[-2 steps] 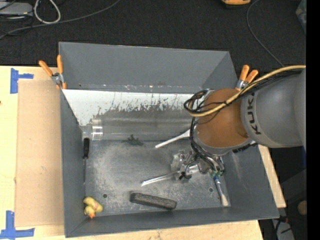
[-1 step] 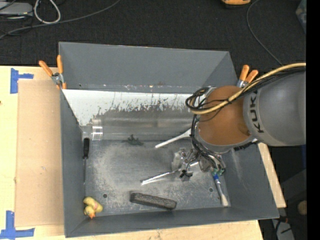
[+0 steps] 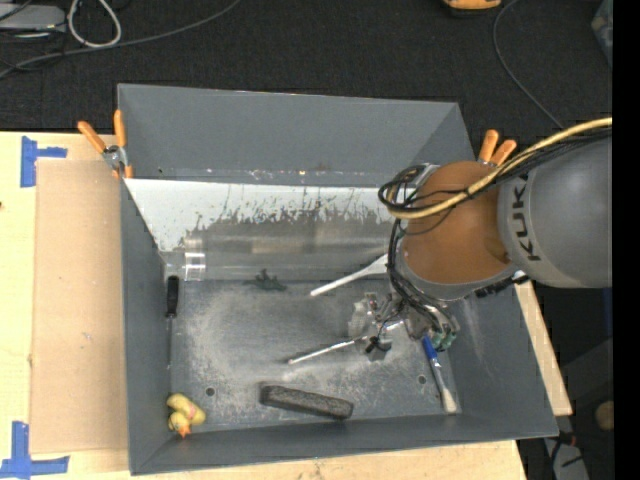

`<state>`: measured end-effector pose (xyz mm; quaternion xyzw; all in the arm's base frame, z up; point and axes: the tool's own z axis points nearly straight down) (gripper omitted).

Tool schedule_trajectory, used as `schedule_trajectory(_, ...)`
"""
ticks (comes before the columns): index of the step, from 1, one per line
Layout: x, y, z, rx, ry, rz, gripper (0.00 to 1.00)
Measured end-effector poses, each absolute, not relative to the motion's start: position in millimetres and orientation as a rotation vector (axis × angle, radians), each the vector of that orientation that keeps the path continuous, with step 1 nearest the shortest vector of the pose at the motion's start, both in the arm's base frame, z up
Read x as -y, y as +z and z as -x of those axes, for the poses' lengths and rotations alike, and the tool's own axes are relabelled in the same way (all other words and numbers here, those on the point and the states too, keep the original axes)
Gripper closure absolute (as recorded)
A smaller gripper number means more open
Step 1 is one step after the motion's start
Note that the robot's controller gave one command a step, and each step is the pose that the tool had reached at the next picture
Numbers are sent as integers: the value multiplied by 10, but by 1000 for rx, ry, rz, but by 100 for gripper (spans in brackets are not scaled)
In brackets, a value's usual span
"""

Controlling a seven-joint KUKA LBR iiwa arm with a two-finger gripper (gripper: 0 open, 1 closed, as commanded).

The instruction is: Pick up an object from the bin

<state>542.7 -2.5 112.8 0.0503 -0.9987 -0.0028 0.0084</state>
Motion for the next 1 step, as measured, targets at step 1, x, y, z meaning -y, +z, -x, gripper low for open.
schedule_trajectory(1, 20, 1591, -5439, 3124, -8, -158, 100)
